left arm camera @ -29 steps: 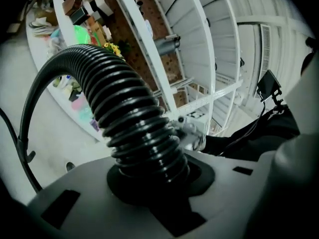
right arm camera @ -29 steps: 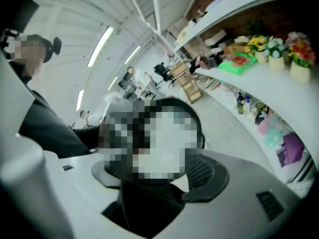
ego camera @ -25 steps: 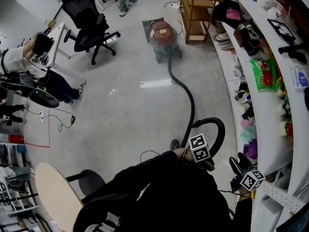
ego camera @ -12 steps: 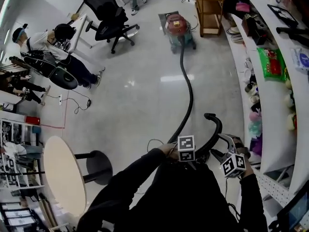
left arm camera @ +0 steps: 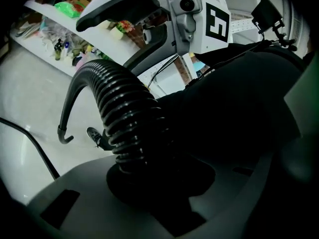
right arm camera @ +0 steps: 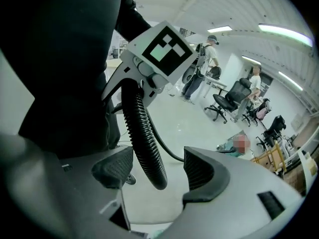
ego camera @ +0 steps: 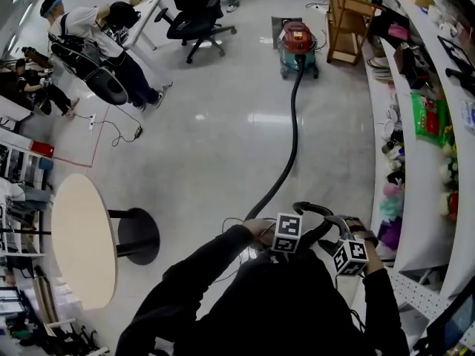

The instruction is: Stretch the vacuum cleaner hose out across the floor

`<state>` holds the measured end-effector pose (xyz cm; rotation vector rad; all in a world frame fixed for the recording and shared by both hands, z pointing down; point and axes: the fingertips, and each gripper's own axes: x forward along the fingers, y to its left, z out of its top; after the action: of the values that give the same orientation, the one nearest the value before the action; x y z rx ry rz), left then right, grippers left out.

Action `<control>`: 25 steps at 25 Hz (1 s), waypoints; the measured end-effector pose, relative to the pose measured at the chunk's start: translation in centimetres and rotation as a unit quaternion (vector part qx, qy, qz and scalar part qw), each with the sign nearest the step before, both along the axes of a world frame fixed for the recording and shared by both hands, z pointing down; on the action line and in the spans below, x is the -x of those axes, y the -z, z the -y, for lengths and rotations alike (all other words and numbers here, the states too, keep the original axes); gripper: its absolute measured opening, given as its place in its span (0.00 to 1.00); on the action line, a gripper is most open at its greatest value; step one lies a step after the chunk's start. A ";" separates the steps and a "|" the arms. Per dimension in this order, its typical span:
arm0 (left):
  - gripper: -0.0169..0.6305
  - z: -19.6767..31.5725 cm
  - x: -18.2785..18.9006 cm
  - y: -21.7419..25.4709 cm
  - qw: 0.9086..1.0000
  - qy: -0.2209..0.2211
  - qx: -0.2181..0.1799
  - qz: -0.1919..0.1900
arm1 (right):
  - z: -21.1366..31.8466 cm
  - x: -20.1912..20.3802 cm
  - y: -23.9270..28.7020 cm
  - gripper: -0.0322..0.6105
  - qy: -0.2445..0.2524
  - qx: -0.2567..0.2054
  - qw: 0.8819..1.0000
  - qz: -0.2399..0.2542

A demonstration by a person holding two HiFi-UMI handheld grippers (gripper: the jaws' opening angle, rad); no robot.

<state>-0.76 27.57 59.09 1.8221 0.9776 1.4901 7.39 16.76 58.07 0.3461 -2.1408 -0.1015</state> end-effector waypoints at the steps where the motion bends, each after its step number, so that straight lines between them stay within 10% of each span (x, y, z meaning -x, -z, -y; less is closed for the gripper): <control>1: 0.22 -0.3 1.0 -0.3 1.000 -0.001 -0.005 -0.002 | -0.4 1.2 -0.6 0.55 0.006 0.003 1.000 -0.014; 10: 0.22 -1.5 10.1 -0.4 0.995 -0.006 -0.065 -0.080 | -3.8 11.2 -1.1 0.36 0.002 -0.034 0.994 -0.104; 16: 0.42 3.7 9.3 -1.3 0.964 0.115 -0.171 -0.171 | -5.9 12.9 -0.8 0.35 -0.041 -0.011 0.989 -0.142; 20: 0.50 5.0 8.5 -0.4 0.925 0.213 -0.229 -0.215 | -7.0 11.2 -0.7 0.34 -0.128 0.019 0.982 -0.140; 25: 0.49 6.6 10.2 2.6 0.830 0.432 -0.291 -0.200 | -10.3 6.9 -1.2 0.34 -0.181 0.053 0.970 -0.151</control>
<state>-10.98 20.92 56.53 2.5634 -0.2642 0.8560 0.54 27.03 59.26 0.6114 -1.7455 0.1609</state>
